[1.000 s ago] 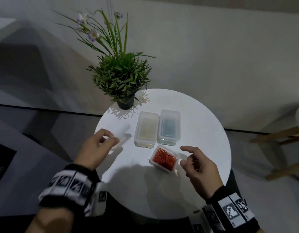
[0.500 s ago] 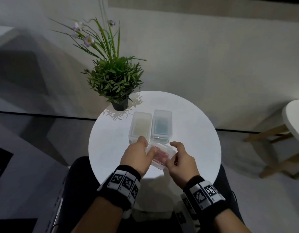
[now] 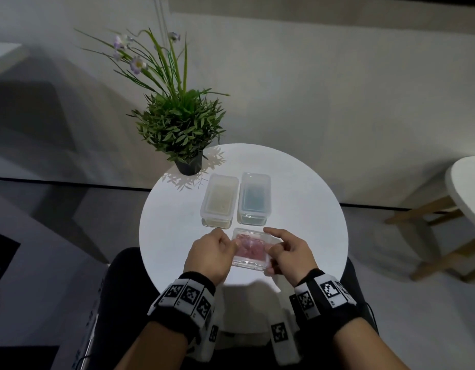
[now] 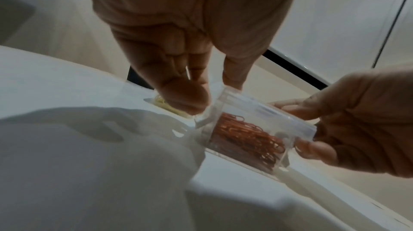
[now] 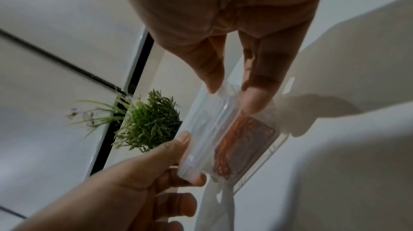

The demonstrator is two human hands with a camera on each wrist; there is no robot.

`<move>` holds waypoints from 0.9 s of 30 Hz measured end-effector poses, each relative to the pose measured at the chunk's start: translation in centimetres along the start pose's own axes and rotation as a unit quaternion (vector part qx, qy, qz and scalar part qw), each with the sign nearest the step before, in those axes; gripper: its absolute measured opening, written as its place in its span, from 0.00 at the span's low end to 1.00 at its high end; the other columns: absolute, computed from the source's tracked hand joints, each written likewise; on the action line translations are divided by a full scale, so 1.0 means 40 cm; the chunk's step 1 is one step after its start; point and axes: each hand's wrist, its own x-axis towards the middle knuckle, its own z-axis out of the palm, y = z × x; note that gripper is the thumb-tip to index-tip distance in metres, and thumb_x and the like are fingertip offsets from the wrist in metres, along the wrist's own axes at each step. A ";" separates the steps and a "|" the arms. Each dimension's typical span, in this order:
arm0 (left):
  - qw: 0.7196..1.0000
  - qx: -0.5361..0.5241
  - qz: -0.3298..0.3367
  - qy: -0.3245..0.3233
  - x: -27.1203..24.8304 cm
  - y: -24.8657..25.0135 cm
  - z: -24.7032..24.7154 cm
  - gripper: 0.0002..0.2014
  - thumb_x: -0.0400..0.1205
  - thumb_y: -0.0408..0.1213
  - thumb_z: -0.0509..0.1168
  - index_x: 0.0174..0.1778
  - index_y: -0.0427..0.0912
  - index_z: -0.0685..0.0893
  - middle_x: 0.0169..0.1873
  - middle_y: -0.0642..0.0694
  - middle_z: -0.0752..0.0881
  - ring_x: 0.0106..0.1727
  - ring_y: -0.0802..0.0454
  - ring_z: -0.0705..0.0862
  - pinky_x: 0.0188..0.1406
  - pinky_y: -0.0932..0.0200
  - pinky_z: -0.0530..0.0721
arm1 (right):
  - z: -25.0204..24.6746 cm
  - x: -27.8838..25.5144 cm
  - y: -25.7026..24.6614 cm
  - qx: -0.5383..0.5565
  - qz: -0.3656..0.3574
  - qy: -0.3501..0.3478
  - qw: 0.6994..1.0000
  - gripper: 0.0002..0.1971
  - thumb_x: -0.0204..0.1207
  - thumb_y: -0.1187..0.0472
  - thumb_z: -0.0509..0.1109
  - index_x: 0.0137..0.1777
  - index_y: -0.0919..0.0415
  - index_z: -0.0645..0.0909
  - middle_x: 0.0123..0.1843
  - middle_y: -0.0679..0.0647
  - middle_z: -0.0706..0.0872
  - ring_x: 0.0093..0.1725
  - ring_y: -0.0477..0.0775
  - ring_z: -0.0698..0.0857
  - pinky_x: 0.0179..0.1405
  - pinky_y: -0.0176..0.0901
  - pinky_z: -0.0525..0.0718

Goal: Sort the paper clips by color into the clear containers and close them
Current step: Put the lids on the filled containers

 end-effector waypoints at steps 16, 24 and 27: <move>0.978 -0.154 -0.112 -0.082 0.020 0.015 0.010 0.18 0.78 0.53 0.68 0.55 0.43 0.79 0.31 0.45 0.82 0.22 0.46 0.77 0.26 0.58 0.78 | -0.016 0.064 -0.004 -0.221 0.014 -0.052 0.974 0.12 0.85 0.52 0.61 0.48 0.60 0.79 0.36 0.51 0.81 0.32 0.43 0.80 0.27 0.26 0.74; 0.985 -0.110 -0.104 -0.083 0.024 0.007 0.004 0.17 0.76 0.58 0.69 0.44 0.46 0.79 0.36 0.47 0.85 0.41 0.44 0.83 0.49 0.47 0.83 | -0.032 0.080 -0.028 -0.354 0.039 -0.088 0.930 0.17 0.83 0.42 0.56 0.48 0.56 0.74 0.45 0.53 0.81 0.51 0.58 0.81 0.53 0.46 0.77; 0.987 -0.111 -0.103 -0.049 0.021 0.013 0.003 0.18 0.77 0.53 0.70 0.36 0.46 0.71 0.31 0.50 0.77 0.33 0.48 0.77 0.40 0.51 0.80 | -0.036 0.086 -0.027 -0.352 0.069 -0.073 0.931 0.23 0.79 0.37 0.60 0.42 0.58 0.77 0.39 0.54 0.82 0.47 0.60 0.83 0.49 0.46 0.79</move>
